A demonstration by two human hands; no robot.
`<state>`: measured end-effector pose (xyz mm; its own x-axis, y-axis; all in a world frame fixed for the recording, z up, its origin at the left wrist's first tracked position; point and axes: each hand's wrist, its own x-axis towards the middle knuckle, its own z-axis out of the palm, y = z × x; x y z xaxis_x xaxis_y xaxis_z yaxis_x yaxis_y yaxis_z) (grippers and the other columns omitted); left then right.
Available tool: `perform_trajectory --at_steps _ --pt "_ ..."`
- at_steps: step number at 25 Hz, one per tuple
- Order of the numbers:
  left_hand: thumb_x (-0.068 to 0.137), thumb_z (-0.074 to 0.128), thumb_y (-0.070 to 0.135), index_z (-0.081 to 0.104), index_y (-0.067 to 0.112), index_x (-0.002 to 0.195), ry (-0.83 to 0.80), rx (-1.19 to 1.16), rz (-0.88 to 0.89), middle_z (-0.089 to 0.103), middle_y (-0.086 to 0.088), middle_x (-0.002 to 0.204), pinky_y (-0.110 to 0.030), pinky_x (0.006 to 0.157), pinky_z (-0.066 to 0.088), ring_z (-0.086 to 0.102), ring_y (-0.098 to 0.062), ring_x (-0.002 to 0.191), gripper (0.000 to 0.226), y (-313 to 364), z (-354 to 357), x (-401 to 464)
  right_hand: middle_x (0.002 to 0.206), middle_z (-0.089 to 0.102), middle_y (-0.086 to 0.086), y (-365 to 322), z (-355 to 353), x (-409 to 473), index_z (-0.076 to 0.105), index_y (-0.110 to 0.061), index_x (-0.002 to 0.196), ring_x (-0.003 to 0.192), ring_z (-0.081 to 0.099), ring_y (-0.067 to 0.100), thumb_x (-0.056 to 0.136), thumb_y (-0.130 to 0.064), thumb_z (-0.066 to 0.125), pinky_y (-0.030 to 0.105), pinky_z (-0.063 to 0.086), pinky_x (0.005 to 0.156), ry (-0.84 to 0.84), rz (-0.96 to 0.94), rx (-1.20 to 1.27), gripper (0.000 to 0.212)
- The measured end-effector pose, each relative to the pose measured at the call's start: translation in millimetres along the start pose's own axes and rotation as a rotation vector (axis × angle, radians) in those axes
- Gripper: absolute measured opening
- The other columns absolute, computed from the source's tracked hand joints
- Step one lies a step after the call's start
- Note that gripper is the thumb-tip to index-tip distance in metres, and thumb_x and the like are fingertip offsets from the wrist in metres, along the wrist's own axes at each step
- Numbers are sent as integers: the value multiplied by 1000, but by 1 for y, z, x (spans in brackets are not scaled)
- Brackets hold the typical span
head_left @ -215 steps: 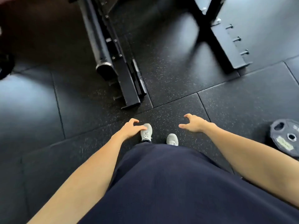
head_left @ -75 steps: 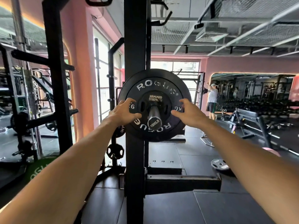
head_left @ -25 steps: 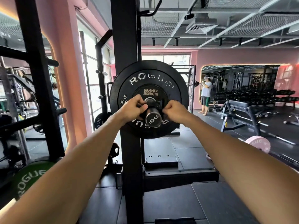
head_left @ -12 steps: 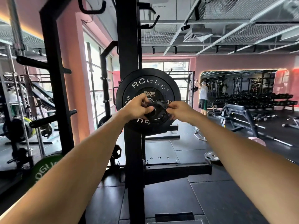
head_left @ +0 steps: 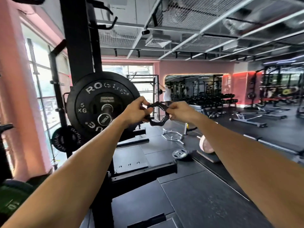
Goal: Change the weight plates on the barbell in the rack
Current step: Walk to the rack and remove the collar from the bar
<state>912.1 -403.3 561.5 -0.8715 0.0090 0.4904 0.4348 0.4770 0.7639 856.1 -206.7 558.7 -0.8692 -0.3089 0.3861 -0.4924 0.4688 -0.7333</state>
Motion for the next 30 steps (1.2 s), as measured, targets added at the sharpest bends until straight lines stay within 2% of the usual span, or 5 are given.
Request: perform_trajectory --at_steps 9,16,19,24,30 --pt "95 60 9 47 8 99 -111 -30 -62 59 -14 78 -43 76 60 56 -24 69 13 -70 76 80 102 67 11 90 -4 42 59 -3 113 82 70 28 92 -20 62 34 54 78 50 104 -102 27" --pt "93 64 15 50 3 103 -187 -60 -236 66 -14 78 -42 76 60 64 -28 72 20 -202 133 172 96 64 10 210 42 138 61 0 113 73 63 20 92 -19 62 28 53 67 -15 281 -51 28" --pt "93 64 16 50 4 107 -190 -68 -369 68 -19 91 -28 63 60 67 -30 76 23 -275 162 213 92 63 7 276 75 191 63 -3 107 68 60 16 91 -19 64 19 52 60 -46 371 -63 23" --pt "86 68 11 58 4 109 -245 -15 -584 72 -17 97 -41 86 58 73 -29 79 27 -396 204 265 93 66 7 384 140 263 65 -8 104 79 63 24 86 -24 68 45 55 86 -133 512 -48 24" --pt "82 64 10 63 14 88 -292 144 -654 75 -11 86 -38 84 58 73 -24 78 7 -530 259 296 99 71 10 497 215 309 70 -11 100 91 66 28 87 -27 67 35 53 83 -199 640 -125 21"
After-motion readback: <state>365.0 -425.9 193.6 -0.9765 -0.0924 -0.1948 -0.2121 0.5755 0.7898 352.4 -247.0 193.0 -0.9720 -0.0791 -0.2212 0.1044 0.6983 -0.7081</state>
